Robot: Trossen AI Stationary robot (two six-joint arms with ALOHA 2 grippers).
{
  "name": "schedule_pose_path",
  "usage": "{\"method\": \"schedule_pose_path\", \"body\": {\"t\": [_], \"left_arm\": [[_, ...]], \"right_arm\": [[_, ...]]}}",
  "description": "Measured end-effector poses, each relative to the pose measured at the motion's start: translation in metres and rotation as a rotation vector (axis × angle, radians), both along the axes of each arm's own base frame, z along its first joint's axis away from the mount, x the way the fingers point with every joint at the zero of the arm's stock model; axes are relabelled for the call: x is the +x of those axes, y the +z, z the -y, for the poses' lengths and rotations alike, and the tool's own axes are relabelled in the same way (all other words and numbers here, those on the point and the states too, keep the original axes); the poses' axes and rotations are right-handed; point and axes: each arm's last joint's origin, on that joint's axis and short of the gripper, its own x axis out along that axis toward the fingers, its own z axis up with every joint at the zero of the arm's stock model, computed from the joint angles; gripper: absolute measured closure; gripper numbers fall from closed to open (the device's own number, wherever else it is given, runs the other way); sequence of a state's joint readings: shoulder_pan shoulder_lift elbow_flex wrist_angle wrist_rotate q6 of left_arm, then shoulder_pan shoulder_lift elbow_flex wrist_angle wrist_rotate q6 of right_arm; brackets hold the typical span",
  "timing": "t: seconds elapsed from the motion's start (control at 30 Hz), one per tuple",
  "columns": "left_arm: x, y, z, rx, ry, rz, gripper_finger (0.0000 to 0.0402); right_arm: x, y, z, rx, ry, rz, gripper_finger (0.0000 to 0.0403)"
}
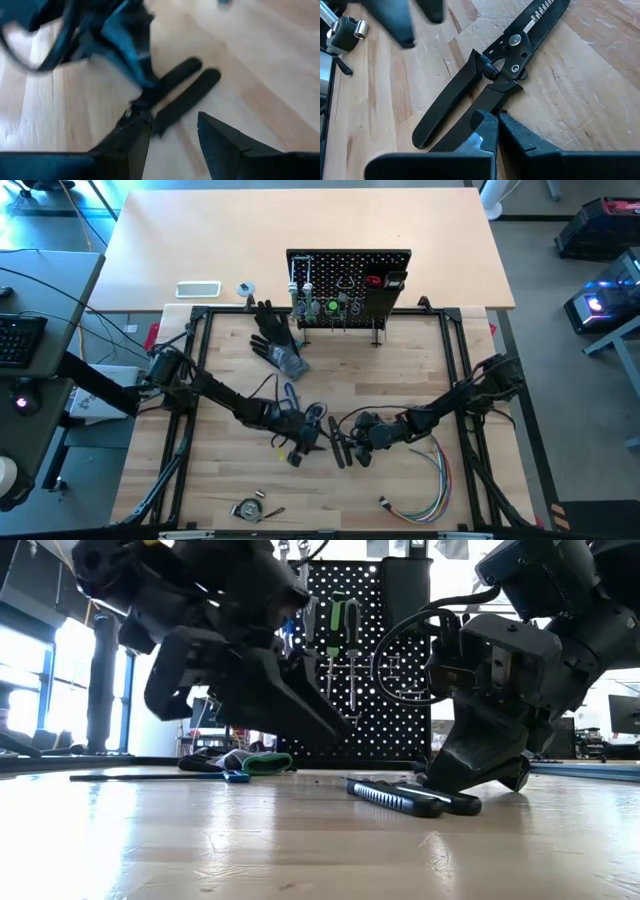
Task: Hang tools onto peg board
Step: Hang the black pliers on the pegboard
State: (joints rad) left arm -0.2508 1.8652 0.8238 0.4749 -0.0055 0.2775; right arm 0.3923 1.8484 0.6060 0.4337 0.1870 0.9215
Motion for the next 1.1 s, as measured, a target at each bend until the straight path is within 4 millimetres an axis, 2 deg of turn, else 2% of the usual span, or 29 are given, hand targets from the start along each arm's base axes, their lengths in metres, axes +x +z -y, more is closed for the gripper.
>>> {"method": "schedule_pose_path", "body": {"t": [0.1,0.3,0.4,0.57,0.73,1.1], "left_arm": [[0.002,0.001,0.005,0.021,-0.003,0.055,0.023],[0.006,0.0,-0.004,0.019,0.016,0.068,0.0203],[0.011,-0.013,-0.009,-0.041,-0.018,0.037,0.02],[0.025,-0.033,-0.004,-0.077,-0.06,-0.011,0.02],[0.036,-0.029,-0.009,-0.103,-0.06,0.014,0.0199],[0.06,-0.05,-0.02,-0.241,-0.083,-0.067,0.0199]], "right_arm": [[0.0,0.0,0.0,0.006,0.003,-0.001,0.0392],[0.0,0.001,-0.001,0.032,0.012,0.0,0.0351],[0.0,0.005,-0.001,0.056,0.012,0.006,0.0324],[-0.001,0.009,-0.002,0.094,0.018,0.0,0.0298],[-0.003,0.009,-0.005,0.127,0.021,-0.014,0.0295],[-0.003,0.011,-0.008,0.176,0.004,-0.01,0.0295]]}}
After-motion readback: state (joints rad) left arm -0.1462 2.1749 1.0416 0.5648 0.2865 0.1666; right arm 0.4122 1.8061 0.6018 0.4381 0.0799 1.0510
